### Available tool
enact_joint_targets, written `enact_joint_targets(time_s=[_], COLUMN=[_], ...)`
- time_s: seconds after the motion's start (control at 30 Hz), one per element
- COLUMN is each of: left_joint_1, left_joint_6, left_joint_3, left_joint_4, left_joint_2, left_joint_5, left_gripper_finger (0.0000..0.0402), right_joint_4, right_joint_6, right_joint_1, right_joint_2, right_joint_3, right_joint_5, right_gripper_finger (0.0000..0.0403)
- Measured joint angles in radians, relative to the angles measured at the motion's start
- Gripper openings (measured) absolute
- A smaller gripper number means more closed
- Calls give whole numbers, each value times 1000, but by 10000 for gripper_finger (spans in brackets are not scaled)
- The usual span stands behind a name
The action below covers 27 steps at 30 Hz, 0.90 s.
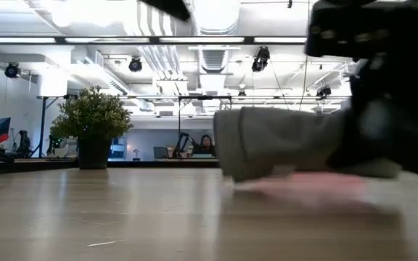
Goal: Roll microfiber towels into tight, uniform cylinder then place into a basket
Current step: Put the rolled gray microfiber cloth into the pink bin
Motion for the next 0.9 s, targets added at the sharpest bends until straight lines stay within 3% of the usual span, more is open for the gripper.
enact_joint_targets(time_s=[0.1, 0.2, 0.37, 0.47, 0.6, 0.73, 0.9], left_joint_1=[-63, -101, -100, -87, -73, -74, -81], left_joint_6=[21, 143, 435, 560, 597, 519, 518], left_joint_3=[-120, -281, -528, -620, -688, -730, -751], left_joint_4=[189, 507, 1084, 1317, 1475, 1485, 1487], left_joint_2=[-89, -159, -221, -264, -331, -357, -369], left_joint_5=[-194, -284, -296, -303, -305, -247, -218], left_gripper_finger=[207, 207, 207, 207, 207, 207, 207], right_joint_4=[-4, 1, 85, 198, 407, 660, 995], right_joint_6=[118, 192, 223, 210, 153, 25, -180], right_joint_1=[-33, -68, -151, -228, -366, -528, -772], right_joint_2=[-42, -105, -282, -427, -622, -799, -938], right_joint_3=[-65, -139, -286, -401, -566, -721, -863], right_joint_5=[40, 79, 171, 223, 242, 223, 44], right_gripper_finger=[30, 31, 32, 32, 33, 33, 33])
